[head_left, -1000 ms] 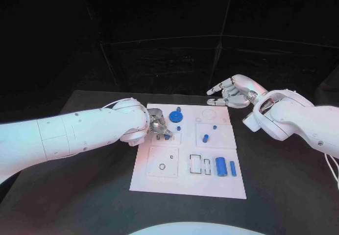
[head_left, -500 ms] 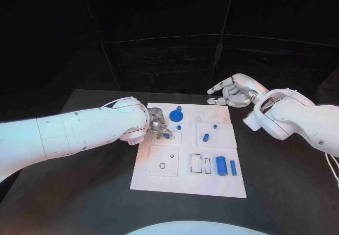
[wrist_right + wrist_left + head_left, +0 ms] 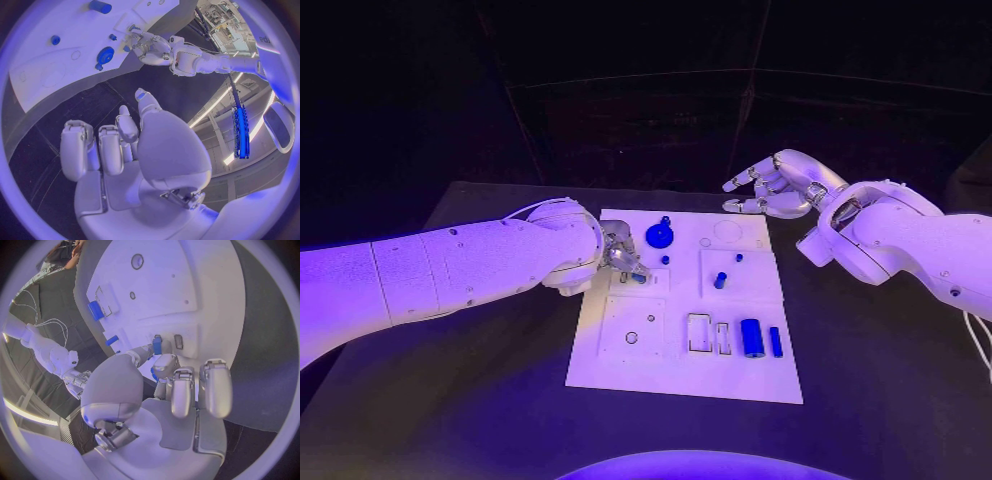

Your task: Assemble the parts on the task board

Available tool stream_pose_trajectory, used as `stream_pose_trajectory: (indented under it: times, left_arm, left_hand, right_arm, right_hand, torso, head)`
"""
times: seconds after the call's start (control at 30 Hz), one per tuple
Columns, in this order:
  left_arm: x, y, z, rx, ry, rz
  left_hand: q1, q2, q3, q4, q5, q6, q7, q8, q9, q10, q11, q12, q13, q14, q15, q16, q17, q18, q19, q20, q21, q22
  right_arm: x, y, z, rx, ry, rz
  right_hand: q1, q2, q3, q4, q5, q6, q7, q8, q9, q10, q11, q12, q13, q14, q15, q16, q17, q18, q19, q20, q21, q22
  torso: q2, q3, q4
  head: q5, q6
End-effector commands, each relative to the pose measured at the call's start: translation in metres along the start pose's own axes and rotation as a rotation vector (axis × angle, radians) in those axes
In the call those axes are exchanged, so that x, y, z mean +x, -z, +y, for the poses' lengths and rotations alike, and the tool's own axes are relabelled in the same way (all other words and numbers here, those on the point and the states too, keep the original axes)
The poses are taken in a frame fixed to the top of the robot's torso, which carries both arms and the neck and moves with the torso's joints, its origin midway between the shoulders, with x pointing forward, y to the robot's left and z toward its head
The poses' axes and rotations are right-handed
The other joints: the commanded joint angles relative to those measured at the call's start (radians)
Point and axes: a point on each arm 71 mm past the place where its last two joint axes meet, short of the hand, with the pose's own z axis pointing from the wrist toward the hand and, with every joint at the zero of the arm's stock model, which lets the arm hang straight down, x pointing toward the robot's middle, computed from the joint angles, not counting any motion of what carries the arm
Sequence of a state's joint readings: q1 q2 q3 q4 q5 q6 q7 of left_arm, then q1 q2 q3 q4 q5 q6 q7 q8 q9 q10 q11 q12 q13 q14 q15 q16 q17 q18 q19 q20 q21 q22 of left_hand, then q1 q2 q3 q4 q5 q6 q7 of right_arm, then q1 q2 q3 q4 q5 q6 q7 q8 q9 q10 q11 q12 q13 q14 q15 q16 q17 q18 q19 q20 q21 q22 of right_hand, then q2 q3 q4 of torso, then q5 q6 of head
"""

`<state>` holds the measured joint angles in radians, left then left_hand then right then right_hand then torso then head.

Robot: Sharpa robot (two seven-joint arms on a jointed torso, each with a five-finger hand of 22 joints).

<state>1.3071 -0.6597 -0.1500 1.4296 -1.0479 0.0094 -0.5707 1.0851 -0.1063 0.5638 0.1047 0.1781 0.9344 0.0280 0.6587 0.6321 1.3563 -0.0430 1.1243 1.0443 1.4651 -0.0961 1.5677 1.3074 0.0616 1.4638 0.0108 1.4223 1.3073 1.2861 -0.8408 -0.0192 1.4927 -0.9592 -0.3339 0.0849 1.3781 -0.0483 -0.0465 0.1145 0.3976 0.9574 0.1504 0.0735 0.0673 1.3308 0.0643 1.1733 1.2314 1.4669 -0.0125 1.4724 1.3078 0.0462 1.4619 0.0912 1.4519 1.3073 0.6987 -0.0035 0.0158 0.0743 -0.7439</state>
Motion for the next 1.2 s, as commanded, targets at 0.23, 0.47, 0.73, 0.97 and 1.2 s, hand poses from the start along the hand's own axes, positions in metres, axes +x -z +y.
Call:
stream_pose_trajectory:
  times: [0.23, 0.47, 0.73, 0.97, 1.2]
  left_arm:
    - [0.0033, -0.0004, -0.0004, -0.007, -0.025, 0.022]
    - [0.0036, -0.0014, -0.0017, -0.004, -0.03, 0.028]
    - [0.0029, -0.0037, -0.0028, -0.005, -0.032, 0.029]
    - [0.0021, -0.0058, -0.0029, -0.01, -0.034, 0.031]
    - [0.0014, -0.007, -0.0028, -0.019, -0.034, 0.029]
  left_hand:
    - [-0.011, -0.009, 0.171, -0.17, 0.006, 0.012, -0.005, 0.008, 0.002, 0.012, -0.004, 0.011, 0.006, 0.106, -0.004, 0.003, 0.263, -0.011, 0.011, 0.001, 0.008, 0.029]
    - [-0.023, -0.015, 0.16, -0.167, 0.006, 0.022, -0.01, 0.011, 0.003, 0.02, -0.007, 0.017, 0.011, 0.106, -0.005, 0.003, 0.263, -0.012, 0.012, 0.0, 0.01, 0.034]
    - [-0.055, -0.015, 0.12, -0.145, 0.003, 0.036, -0.016, 0.009, 0.001, 0.026, -0.011, 0.018, 0.011, 0.106, -0.008, 0.003, 0.263, -0.013, 0.015, -0.002, 0.013, 0.04]
    - [-0.126, -0.016, 0.02, -0.086, 0.001, 0.058, -0.021, 0.004, -0.004, 0.032, -0.014, 0.028, 0.022, 0.106, -0.012, 0.003, 0.263, -0.015, 0.018, -0.005, 0.017, 0.049]
    - [-0.142, -0.015, -0.041, -0.065, 0.001, 0.068, -0.023, 0.001, -0.006, 0.037, -0.017, 0.038, 0.034, 0.106, -0.014, 0.003, 0.263, -0.016, 0.02, -0.008, 0.019, 0.053]
  right_arm:
    - [-0.0002, -0.0006, 0.0016, -0.007, 0.003, 0.005]
    - [0.0001, -0.0006, 0.002, -0.008, 0.003, 0.005]
    - [0.0004, -0.0007, 0.0024, -0.009, 0.003, 0.006]
    - [0.0005, -0.0007, 0.0025, -0.009, 0.003, 0.007]
    - [0.0006, -0.0006, 0.0024, -0.008, 0.002, 0.009]
  right_hand:
    - [-0.005, -0.001, -0.004, -0.001, 0.005, 0.006, -0.001, 0.005, 0.002, -0.001, -0.005, -0.004, 0.0, 0.062, -0.005, -0.006, 0.064, 0.005, -0.002, -0.003, -0.005, 0.023]
    - [-0.005, -0.001, -0.004, -0.001, 0.005, 0.006, -0.001, 0.005, 0.002, -0.001, -0.005, -0.004, 0.0, 0.062, -0.005, -0.006, 0.064, 0.005, -0.002, -0.003, -0.005, 0.023]
    - [-0.005, -0.001, -0.004, -0.001, 0.005, 0.006, -0.001, 0.005, 0.002, -0.001, -0.005, -0.004, 0.0, 0.062, -0.005, -0.006, 0.064, 0.005, -0.002, -0.003, -0.005, 0.023]
    - [-0.006, -0.001, -0.004, 0.0, 0.005, 0.007, -0.002, 0.006, 0.002, -0.001, -0.005, -0.005, -0.002, 0.062, -0.005, -0.007, 0.062, 0.005, -0.003, -0.003, -0.006, 0.021]
    - [-0.006, -0.001, -0.004, 0.0, 0.005, 0.007, -0.002, 0.006, 0.002, -0.001, -0.005, -0.005, -0.002, 0.062, -0.005, -0.007, 0.062, 0.005, -0.003, -0.003, -0.006, 0.021]
  torso:
    - [0.0, 0.0005, -0.0009]
    - [0.0, 0.0011, -0.0002]
    - [0.0, 0.0005, -0.0009]
    - [0.0, 0.0007, -0.0005]
    - [0.001, 0.0005, -0.0005]
  head:
    - [0.0, -0.003]
    - [0.0, -0.004]
    - [-0.001, -0.005]
    - [-0.002, -0.008]
    - [-0.004, -0.011]
